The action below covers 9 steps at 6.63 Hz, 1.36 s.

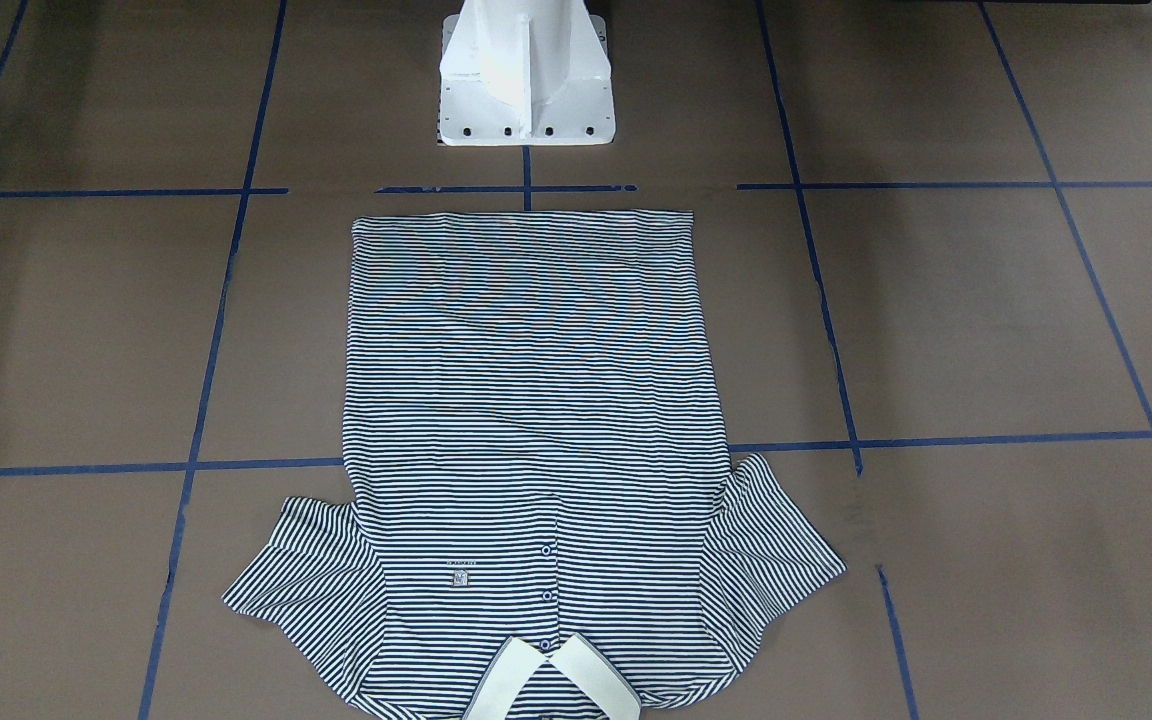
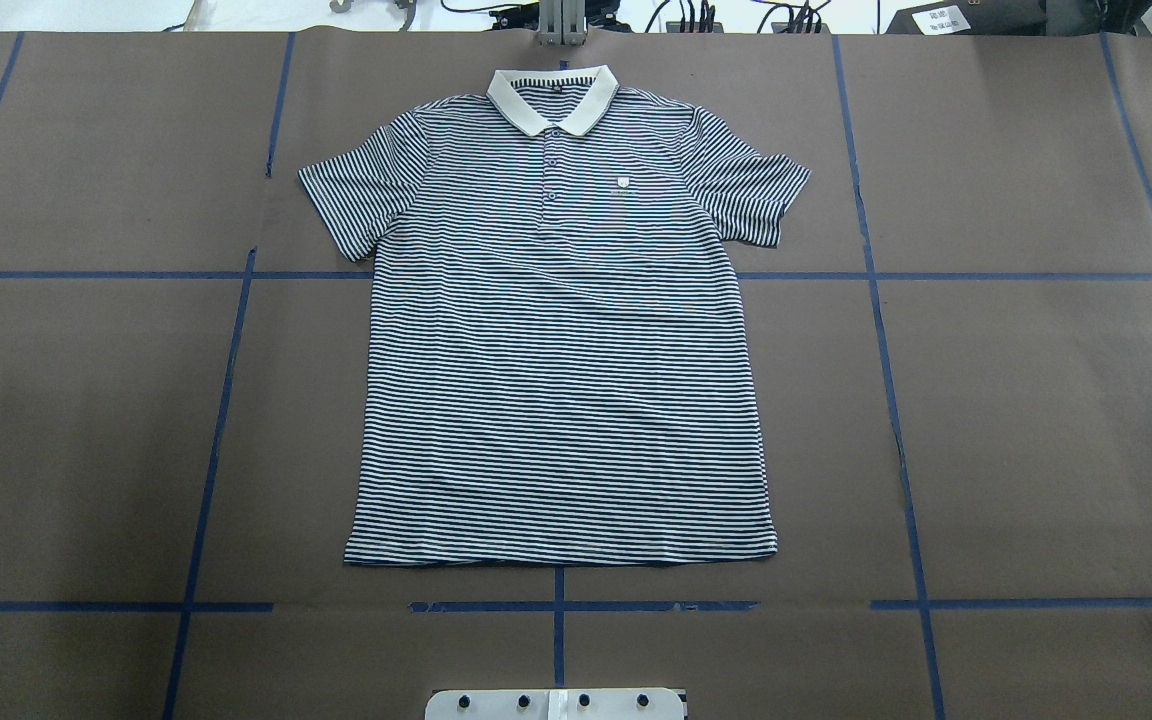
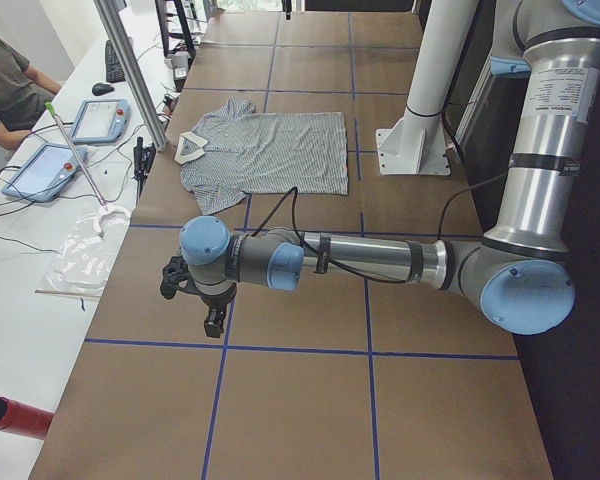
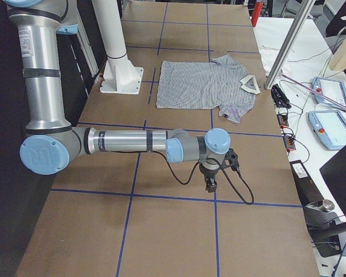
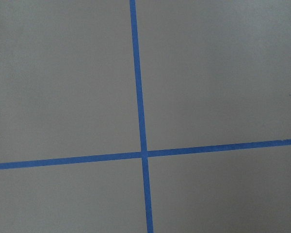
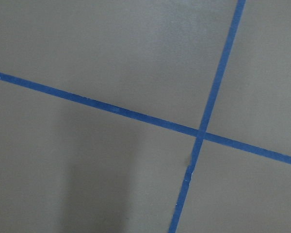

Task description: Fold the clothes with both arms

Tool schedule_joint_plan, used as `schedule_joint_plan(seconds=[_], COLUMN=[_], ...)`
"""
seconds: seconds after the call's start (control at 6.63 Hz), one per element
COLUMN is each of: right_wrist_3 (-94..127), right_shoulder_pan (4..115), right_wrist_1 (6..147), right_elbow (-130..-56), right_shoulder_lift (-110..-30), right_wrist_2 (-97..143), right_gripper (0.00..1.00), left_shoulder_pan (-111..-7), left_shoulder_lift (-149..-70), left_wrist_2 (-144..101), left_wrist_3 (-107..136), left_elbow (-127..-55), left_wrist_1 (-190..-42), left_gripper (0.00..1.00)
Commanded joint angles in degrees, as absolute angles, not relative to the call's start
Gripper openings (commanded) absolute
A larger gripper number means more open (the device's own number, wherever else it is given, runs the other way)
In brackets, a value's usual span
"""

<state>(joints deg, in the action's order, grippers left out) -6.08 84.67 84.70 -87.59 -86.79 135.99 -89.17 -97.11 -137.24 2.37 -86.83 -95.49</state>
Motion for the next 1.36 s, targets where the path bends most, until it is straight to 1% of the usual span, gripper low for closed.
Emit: schedule_joint_plan(seconds=[0.0,0.3,0.6,0.75,0.91,1.06,1.21], right_wrist_3=[-5.89,-5.19,-4.58,1.69,12.89,25.28,36.71], right_shoulder_pan=[85.25,85.08,83.33,80.19,75.28,70.54,66.83], right_wrist_1=[84.29,80.62,79.81,78.76,76.49,72.81,68.77], right_elbow=[-86.75,-87.10,-87.27,-87.10,-86.84,-85.01,-80.12], right_shoulder_lift=[-86.75,-87.45,-87.10,-84.66,-81.07,-75.99,-68.89], right_wrist_2=[136.67,136.67,141.65,141.42,141.07,138.28,134.86], right_gripper=[1.00,1.00,1.00,1.00,1.00,1.00,1.00], left_shoulder_pan=[-87.82,-87.36,-87.01,-86.92,-86.66,-86.75,-86.66], left_shoulder_lift=[-95.99,-95.37,-95.62,-95.80,-95.37,-94.84,-94.40], left_wrist_2=[-136.68,-136.93,-137.46,-138.33,-138.08,-138.51,-138.43], left_wrist_3=[-0.67,-0.70,-0.44,-0.53,-0.44,-0.79,-0.44], left_elbow=[-86.49,-86.57,-86.48,-86.57,-84.66,-82.12,-80.96], left_wrist_1=[-99.54,-100.01,-102.11,-106.91,-114.10,-119.91,-123.28], left_gripper=[1.00,1.00,1.00,1.00,1.00,1.00,1.00])
